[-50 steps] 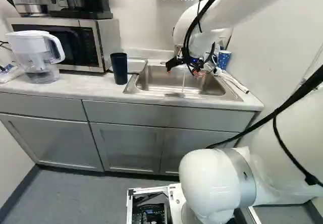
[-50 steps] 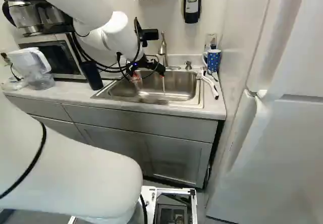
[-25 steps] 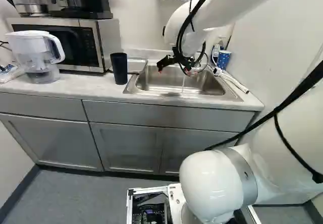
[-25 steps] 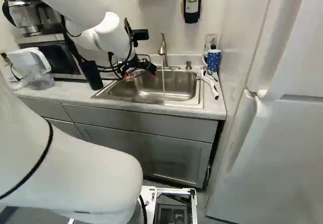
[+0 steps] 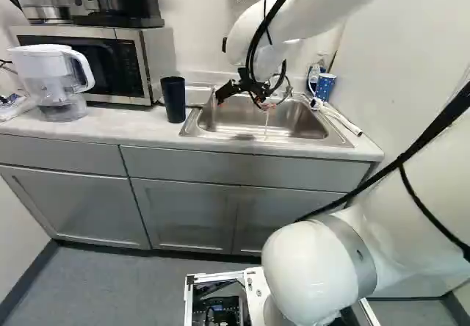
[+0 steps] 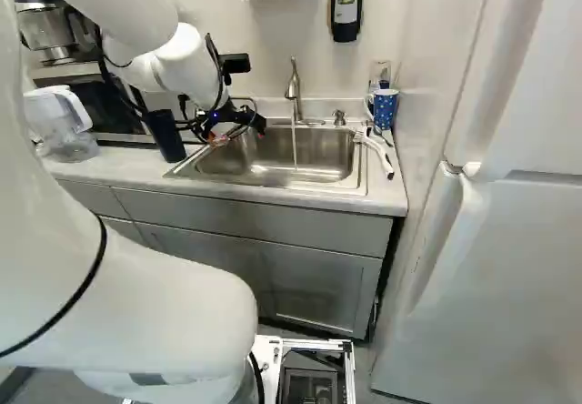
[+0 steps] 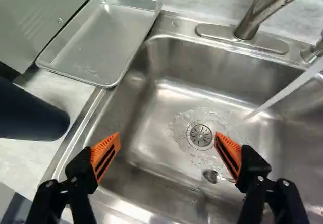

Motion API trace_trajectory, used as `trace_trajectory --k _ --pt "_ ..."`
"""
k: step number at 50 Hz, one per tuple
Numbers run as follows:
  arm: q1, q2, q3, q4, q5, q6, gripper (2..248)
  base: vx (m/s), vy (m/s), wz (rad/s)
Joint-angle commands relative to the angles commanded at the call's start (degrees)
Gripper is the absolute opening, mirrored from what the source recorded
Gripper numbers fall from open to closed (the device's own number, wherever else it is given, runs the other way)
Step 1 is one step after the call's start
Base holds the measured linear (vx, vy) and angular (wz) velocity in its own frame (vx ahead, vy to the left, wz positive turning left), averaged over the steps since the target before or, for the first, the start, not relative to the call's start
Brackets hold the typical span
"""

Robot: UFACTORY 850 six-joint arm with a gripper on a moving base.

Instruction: Rinse the cup and place it in the tray

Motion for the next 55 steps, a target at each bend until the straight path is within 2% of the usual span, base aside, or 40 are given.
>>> trace_trajectory --k 55 --pt "11.5 -4.9 -4.3 0.0 0.0 0.0 247 0.000 0.000 0.000"
